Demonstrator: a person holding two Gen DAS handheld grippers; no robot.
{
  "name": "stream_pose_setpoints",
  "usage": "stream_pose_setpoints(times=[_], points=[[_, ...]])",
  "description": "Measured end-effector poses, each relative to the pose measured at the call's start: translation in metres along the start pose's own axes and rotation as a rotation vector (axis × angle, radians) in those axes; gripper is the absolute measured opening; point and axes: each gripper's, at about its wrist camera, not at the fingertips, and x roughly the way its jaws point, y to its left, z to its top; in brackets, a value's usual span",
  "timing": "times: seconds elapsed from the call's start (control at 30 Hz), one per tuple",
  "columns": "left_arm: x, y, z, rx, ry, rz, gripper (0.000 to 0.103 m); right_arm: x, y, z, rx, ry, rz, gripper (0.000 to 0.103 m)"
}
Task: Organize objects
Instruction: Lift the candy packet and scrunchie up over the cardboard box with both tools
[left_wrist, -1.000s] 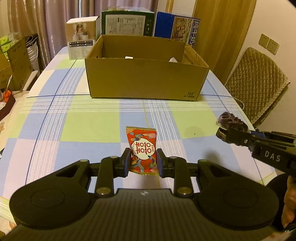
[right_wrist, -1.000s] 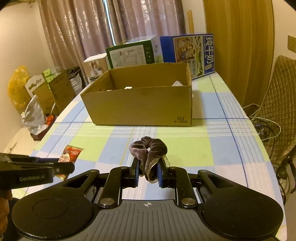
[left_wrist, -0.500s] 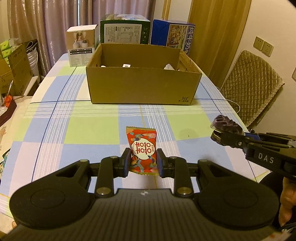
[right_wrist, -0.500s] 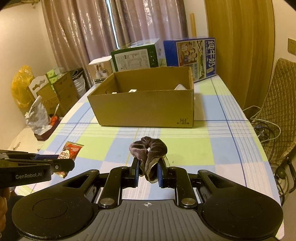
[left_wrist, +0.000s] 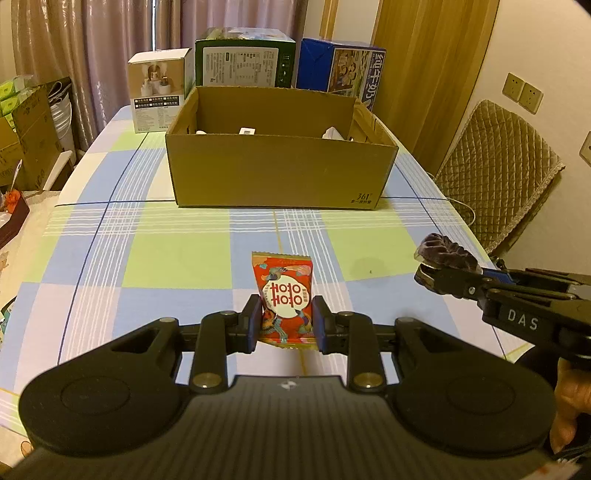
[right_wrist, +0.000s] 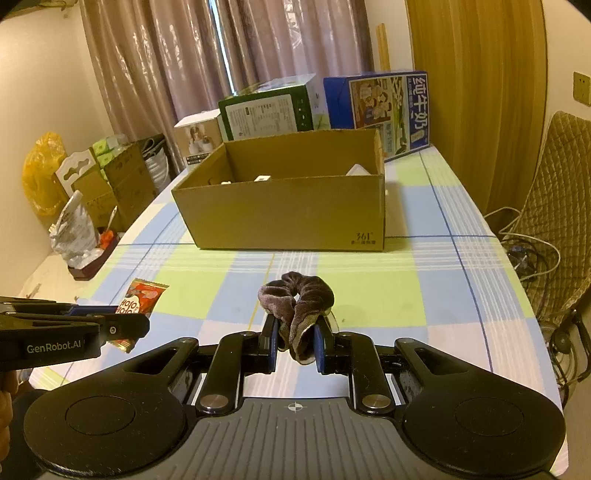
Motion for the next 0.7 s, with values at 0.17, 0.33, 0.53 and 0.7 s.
stream_pose_setpoints(times=[0.17,0.33,0.53,0.7], points=[[0.0016,-0.0002,-0.0008,-0.001,0.006,-0.001,0.024,0.0028,-0.0001,-0.0009,0.001,0.007,0.002,0.016],[0.0028,-0.0012,-0.0005,0.001,0.01,0.0,0.024,0.0053,-0.0012,-0.0012,0.003,0.013,0.001,0.016],[0.0044,-0.0015,0.0011,0.003,0.014,-0.001,0.024,0.0064,-0.0029,-0.0005,0.004,0.015,0.0,0.016],[0.0047,-0.0005,0.0044,0.006,0.017,-0.002,0.024,0.0072,-0.0033,0.0044,-0.004,0.014,0.001,0.016]])
